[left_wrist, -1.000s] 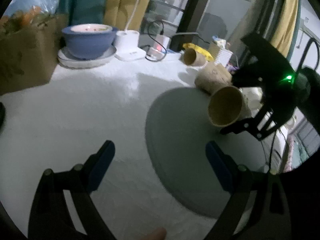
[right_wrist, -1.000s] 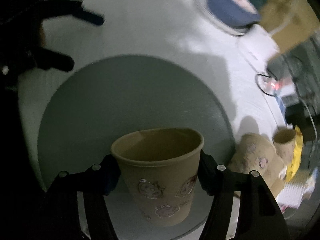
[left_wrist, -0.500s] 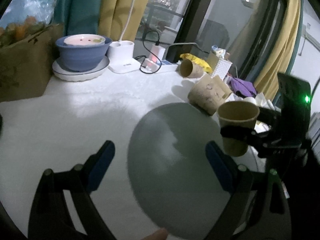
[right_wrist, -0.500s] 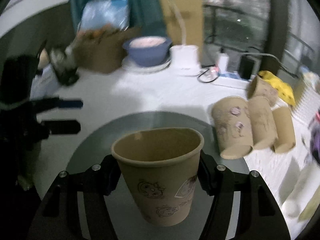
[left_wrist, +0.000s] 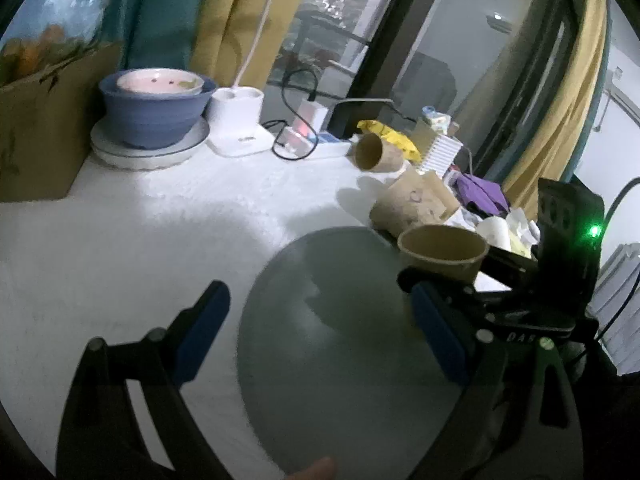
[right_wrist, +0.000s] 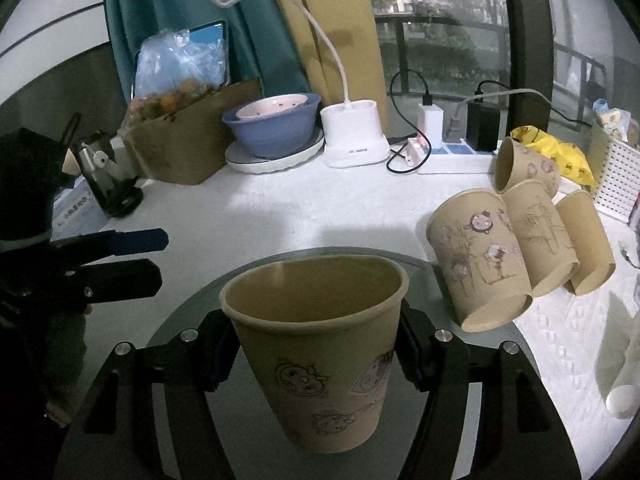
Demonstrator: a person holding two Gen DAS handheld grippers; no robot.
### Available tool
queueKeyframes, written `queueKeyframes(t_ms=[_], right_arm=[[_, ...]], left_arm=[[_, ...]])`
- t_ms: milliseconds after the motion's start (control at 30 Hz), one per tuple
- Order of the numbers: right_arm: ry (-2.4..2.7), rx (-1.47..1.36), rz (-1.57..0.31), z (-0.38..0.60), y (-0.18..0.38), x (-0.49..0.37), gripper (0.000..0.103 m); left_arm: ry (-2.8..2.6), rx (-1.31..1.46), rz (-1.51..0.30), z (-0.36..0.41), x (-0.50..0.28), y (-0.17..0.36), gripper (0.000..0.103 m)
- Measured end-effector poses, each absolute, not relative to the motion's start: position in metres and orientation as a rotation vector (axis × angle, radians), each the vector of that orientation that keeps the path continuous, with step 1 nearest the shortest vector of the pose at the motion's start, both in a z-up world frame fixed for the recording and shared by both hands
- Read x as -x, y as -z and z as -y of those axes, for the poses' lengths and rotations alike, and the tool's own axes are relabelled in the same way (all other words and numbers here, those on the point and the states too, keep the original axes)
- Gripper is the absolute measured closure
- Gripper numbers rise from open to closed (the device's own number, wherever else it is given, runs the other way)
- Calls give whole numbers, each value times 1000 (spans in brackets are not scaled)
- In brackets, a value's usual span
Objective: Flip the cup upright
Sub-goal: 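Turn the cup rim-up with the right gripper and lower it onto the mat, then open the right gripper and release the upright cup on the mat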
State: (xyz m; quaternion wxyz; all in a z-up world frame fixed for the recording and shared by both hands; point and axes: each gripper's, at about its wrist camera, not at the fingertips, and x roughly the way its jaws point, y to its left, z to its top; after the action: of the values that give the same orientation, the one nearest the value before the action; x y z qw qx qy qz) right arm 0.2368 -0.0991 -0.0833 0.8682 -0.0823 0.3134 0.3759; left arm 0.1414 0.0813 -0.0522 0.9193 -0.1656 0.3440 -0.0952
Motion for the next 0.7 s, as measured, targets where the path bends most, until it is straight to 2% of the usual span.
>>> queueKeyframes(t_ms=[700], right_arm=[[-714,184,-672,116,90,-217,32]], left_arm=[[214,328,-705,-73,-134,55,10]])
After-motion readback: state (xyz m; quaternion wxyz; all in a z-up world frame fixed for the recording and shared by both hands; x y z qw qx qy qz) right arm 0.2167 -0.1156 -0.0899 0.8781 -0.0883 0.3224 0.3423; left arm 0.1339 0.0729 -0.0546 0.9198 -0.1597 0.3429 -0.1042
